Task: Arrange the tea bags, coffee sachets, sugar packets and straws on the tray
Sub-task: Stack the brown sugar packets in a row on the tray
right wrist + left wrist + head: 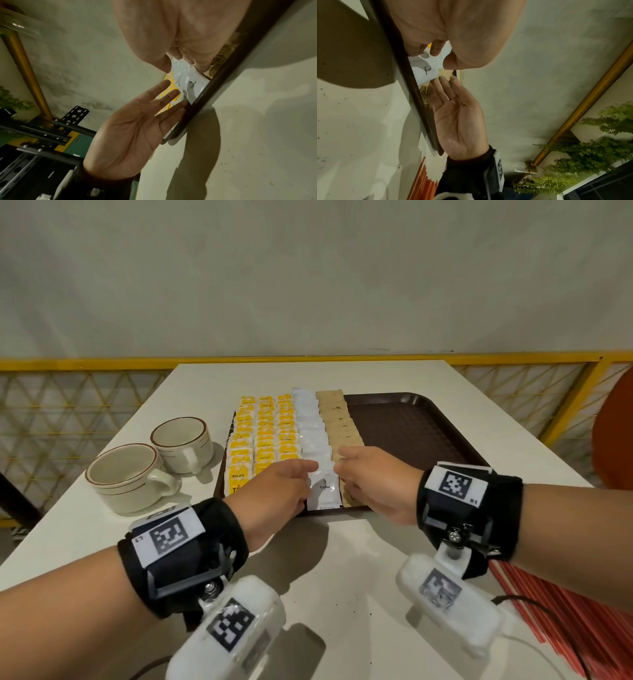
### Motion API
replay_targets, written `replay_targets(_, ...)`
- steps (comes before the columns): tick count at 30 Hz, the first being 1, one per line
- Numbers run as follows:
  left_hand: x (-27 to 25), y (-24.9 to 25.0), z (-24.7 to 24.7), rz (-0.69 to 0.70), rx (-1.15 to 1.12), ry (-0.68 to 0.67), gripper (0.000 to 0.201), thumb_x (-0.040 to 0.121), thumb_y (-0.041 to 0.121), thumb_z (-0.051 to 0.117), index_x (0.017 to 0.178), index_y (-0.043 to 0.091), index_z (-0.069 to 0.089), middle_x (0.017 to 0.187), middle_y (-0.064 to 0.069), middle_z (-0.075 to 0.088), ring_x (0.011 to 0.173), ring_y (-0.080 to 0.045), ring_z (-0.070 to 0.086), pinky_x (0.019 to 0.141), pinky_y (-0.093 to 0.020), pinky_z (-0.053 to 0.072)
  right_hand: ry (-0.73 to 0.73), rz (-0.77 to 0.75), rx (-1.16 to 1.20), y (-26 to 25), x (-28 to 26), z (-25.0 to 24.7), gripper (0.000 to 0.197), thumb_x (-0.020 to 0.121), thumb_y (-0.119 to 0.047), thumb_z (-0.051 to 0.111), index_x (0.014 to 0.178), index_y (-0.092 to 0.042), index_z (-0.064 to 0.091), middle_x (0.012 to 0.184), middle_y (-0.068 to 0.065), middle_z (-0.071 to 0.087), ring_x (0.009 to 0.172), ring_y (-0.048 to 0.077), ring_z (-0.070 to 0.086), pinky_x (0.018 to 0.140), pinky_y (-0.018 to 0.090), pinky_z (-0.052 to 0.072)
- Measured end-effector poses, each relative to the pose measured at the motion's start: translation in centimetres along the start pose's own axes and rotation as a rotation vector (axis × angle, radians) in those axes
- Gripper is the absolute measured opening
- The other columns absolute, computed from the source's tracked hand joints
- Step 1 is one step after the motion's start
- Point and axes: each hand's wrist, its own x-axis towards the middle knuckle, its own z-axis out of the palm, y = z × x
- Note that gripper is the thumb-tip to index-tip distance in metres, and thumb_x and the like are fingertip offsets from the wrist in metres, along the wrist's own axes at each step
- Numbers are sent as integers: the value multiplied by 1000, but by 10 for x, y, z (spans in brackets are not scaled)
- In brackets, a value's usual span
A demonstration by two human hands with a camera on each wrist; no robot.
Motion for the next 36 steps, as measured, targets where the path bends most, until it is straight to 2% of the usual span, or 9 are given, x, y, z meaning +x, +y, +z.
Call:
replay_targets(2, 0, -1, 1, -5, 11, 1, 44, 94, -6, 40, 131, 14, 52, 130, -4, 45, 131, -20, 42, 110, -34, 35, 9, -9, 0, 0, 1, 3, 22, 98, -7, 43, 118, -1, 50, 140, 29, 43, 98, 31, 52, 84, 38, 40)
replay_targets(4, 1, -1, 2, -8, 32, -4, 45, 94, -6, 40, 132, 14, 51, 128, -5, 45, 128, -20, 43, 108, -32, 37, 11, -22, 2, 1, 4, 6, 25, 97, -8, 44, 120, -3, 51, 138, 31, 43, 97, 32, 53, 79, 38, 36)
replay_targets(7, 4, 0, 1, -13, 53, 6, 45, 93, -7, 39, 132, 13, 51, 119, -5, 47, 115, -19, 49, 102, -32, 41, 16, -31, -10, 0, 6, 5, 30, 98, -9, 43, 126, -12, 54, 140, 29, 44, 107, 33, 54, 93, 38, 42)
replay_targets(9, 6, -1, -1, -17, 64, 3, 46, 93, -7, 40, 131, 14, 52, 115, -4, 48, 110, -19, 51, 101, -33, 43, 36, -30, -6, -2, 10, 1, 37, 99, -6, 42, 136, -1, 44, 140, 29, 43, 124, 44, 48, 108, 47, 37)
replay_targets(13, 8, -1, -2, -23, 78, -9, 44, 93, -6, 40, 128, 15, 53, 116, -8, 48, 109, -23, 52, 101, -36, 44, 73, -62, -17, -12, 18, 3, 50, 99, -10, 42, 148, -13, 32, 133, 14, 51, 121, 32, 54, 104, 43, 43)
replay_targets(23, 9, -4, -3, 0, 101, -38, 45, 93, -7, 39, 131, 14, 51, 129, -10, 48, 122, -24, 49, 105, -34, 42, 142, -106, -28, -18, 37, 9, 42, 98, -10, 41, 139, -14, 41, 122, 15, 55, 105, 26, 58, 99, 42, 46)
replay_targets(27, 11, -5, -4, -3, 100, -46, 44, 93, -6, 39, 129, 15, 52, 130, -10, 48, 122, -22, 49, 105, -33, 42, 150, -117, -14, -15, 38, 6, 40, 97, -8, 40, 137, -13, 44, 98, 5, 53, 86, 17, 52, 86, 36, 48)
replay_targets(31, 12, -5, -7, 4, 115, -48, 41, 93, -5, 41, 122, 20, 53, 132, -7, 48, 124, -21, 46, 110, -37, 37, 107, -95, -3, -6, 34, 3, 38, 98, -11, 44, 135, -16, 44, 120, 9, 54, 112, 26, 56, 103, 42, 45)
replay_targets(36, 21, 6, -12, 13, 91, -17, 37, 92, -6, 42, 118, 17, 55, 117, -7, 52, 113, -23, 52, 106, -35, 40, 70, -69, -2, 6, 29, 4, 37, 97, -15, 46, 134, -21, 46, 126, 6, 52, 113, 26, 56, 104, 45, 44)
